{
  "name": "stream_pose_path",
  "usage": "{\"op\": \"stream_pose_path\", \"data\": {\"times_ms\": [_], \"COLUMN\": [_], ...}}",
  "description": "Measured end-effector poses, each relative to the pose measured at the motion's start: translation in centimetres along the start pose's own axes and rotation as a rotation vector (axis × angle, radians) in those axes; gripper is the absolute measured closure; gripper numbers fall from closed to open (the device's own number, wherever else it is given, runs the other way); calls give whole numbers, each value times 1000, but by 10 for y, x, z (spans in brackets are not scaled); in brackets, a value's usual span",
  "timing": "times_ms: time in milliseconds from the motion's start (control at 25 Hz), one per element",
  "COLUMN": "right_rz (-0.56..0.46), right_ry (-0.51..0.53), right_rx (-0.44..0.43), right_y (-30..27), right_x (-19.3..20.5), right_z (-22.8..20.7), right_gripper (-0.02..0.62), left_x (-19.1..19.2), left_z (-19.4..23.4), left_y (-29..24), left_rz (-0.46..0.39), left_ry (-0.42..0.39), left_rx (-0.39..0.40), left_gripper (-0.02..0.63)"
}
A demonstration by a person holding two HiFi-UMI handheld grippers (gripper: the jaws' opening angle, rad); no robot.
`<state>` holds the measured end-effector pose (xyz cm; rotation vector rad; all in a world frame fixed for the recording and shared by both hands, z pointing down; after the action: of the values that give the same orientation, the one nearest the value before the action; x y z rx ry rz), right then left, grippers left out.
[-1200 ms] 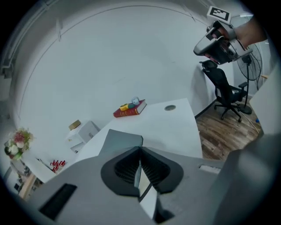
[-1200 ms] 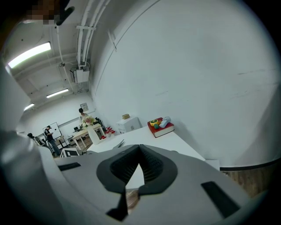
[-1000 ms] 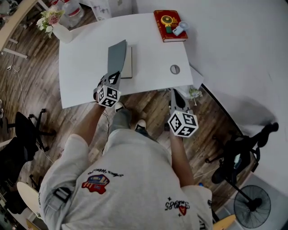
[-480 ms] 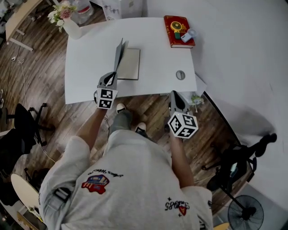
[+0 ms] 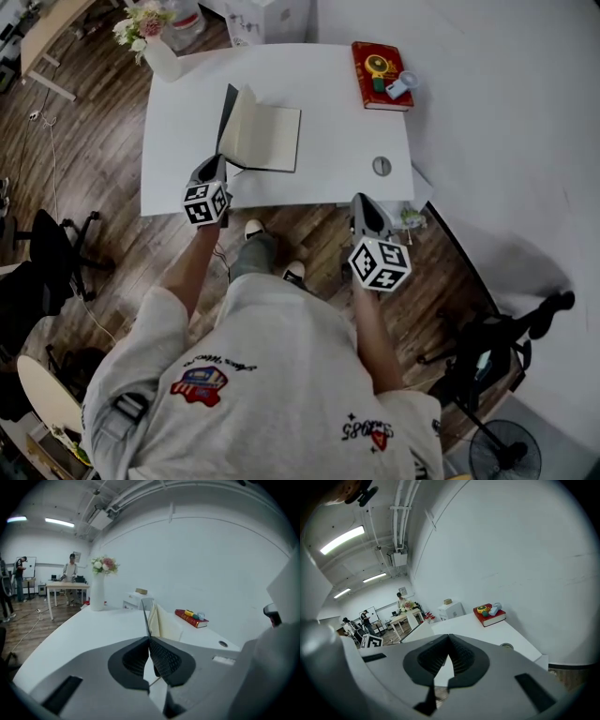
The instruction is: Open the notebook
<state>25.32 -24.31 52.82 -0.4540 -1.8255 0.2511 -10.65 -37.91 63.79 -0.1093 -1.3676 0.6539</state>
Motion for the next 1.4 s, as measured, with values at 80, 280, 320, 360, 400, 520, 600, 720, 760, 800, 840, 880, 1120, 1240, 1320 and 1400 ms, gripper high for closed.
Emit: {"op": "stream_pose_path", "data": {"times_ms": [80, 280, 320, 360, 400, 520, 600, 720, 760, 800, 840, 880, 1120, 1240, 1320, 1400], "right_rz": [1, 2, 1, 1, 1, 1, 3, 8, 10, 12, 13, 14, 6, -7, -18, -29], "right_ry": [1, 3, 4, 4, 4, 1, 2, 9, 13, 20, 28, 37, 95, 125, 142, 151], "right_rx": [-6, -15, -16, -19, -21, -26, -30, -43, -49, -54, -59, -65, -124, -155, -176, -193], "right_y": [-3, -7, -8, -9, -10, -11, -11, -13, -13, -13, -13, -14, -18, -17, -15, -13], "right_x": [0, -2, -2, -3, -3, -4, -3, -2, -2, -1, -1, 0, -2, -5, -8, -10], "right_z": [3, 9, 11, 12, 12, 13, 14, 17, 19, 21, 23, 26, 48, 58, 65, 70], "right_gripper": [595, 595, 595, 595, 595, 595, 595, 595, 595, 595, 595, 595, 597, 597, 597, 598], "left_x": [4, 20, 23, 26, 28, 38, 45, 54, 55, 54, 53, 50, 21, 5, -8, -21], "left_z": [14, 47, 53, 58, 62, 69, 70, 65, 62, 59, 55, 50, 16, -1, -11, -19], "left_y": [0, 0, 0, -1, -1, 4, 10, 19, 22, 25, 28, 32, 55, 69, 81, 92], "left_rz": [9, 103, 127, 146, 159, 192, 211, 225, 224, 222, 217, 210, 139, 108, 80, 46], "left_ry": [46, 114, 116, 116, 117, 131, 126, 105, 95, 80, 63, 45, -33, -74, -102, -120], "left_rx": [-31, -121, -137, -147, -152, -157, -157, -146, -140, -134, -125, -113, -32, 23, 50, 68], "left_gripper": [595, 594, 591, 582, 573, 569, 568, 568, 568, 568, 568, 568, 568, 579, 590, 595]}}
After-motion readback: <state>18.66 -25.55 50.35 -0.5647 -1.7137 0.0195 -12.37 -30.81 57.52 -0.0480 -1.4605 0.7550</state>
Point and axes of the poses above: the fingertips, and each gripper's own axes: y backward along the fingers, z to its left, x out of its underside, the point moved 6 cm from there along y, backward along the fingers, and after that the axes turned 2 degrees about x, right-handed, at the moved point
